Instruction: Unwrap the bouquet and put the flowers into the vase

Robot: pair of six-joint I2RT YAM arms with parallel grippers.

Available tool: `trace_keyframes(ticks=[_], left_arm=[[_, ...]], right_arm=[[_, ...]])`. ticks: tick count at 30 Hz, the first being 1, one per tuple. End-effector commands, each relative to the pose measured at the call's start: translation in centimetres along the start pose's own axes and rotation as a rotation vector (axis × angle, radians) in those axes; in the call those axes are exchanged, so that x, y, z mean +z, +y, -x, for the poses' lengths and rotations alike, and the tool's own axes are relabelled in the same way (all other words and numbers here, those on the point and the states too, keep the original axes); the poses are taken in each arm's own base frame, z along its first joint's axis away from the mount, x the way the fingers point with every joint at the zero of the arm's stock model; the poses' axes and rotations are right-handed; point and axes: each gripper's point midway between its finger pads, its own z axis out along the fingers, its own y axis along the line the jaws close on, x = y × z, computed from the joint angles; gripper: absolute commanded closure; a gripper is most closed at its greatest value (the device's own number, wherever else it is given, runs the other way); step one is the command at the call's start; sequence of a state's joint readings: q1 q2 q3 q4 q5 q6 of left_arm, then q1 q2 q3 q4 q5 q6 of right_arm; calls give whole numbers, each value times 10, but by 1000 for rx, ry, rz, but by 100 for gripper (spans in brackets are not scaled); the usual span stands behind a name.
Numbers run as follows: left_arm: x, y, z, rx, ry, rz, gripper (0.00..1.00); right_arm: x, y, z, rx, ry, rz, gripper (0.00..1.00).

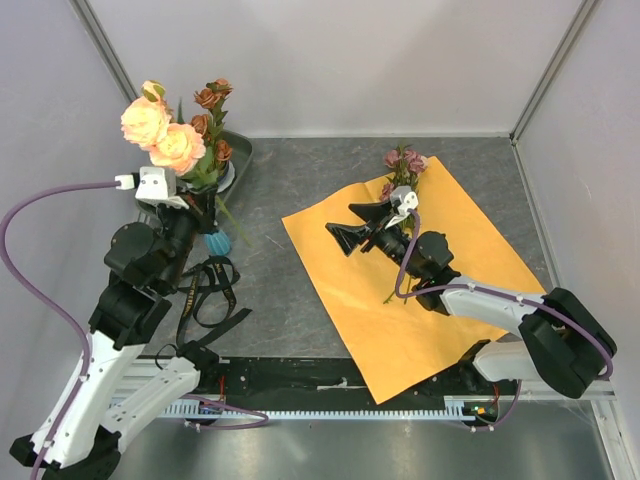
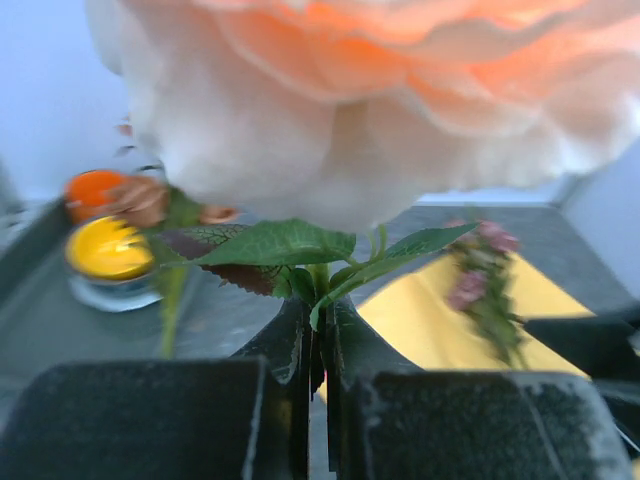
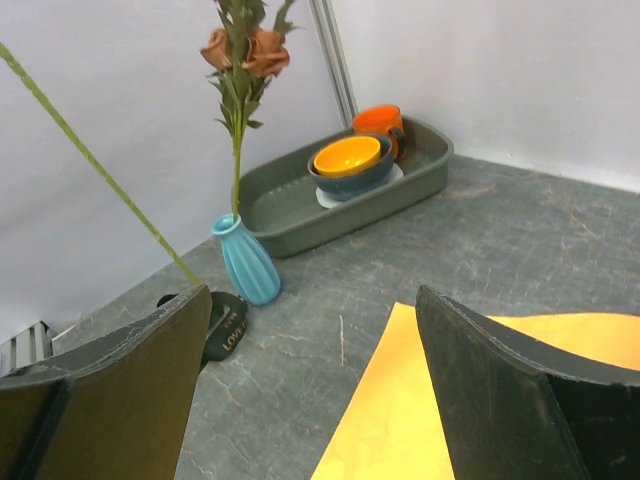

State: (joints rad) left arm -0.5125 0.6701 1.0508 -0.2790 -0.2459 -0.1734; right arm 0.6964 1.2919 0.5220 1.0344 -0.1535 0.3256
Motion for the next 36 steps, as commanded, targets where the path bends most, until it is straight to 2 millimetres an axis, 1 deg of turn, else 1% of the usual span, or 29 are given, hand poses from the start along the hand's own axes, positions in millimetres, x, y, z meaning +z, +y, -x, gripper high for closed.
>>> trace_keyframes(ticks=[1,5,8,9,13,15,16,18,22,30,32,36], left_arm=[[-8,72,6,127,20,409,98],[-10,86,23,98,-45,507,98],[-6,95,27,62,-68,568,98],[-1,99,25,47,-67,588,98],[7,108,30,28,-76,628,98],[9,113,38,22,-99,644,98],[12,114,38,26,-95,641,98],[13,120,44,18,-110,652,98],[20,126,46,-11,-120,653,98],[40,134,50,-54,-120,648,98],[41,135,52,-61,-130,649,98],[45,141,49,-66,-127,660,98]], right_arm=[[7,-2,9,-6,-29,-8,10],[7,-4,7,-10,-25,-16,10],[7,-3,6,-8,-22,-11,10],[7,-2,7,-6,-24,-8,10],[7,-2,6,-8,-22,-7,10],[7,-3,5,-8,-21,-9,10],[7,-3,5,-11,-20,-10,10],[7,-3,4,-11,-19,-10,10],[8,-4,3,-10,-15,-10,10],[9,-4,0,-11,-8,-7,10],[9,-4,0,-14,-7,-9,10],[9,-5,-1,-15,-4,-10,10]])
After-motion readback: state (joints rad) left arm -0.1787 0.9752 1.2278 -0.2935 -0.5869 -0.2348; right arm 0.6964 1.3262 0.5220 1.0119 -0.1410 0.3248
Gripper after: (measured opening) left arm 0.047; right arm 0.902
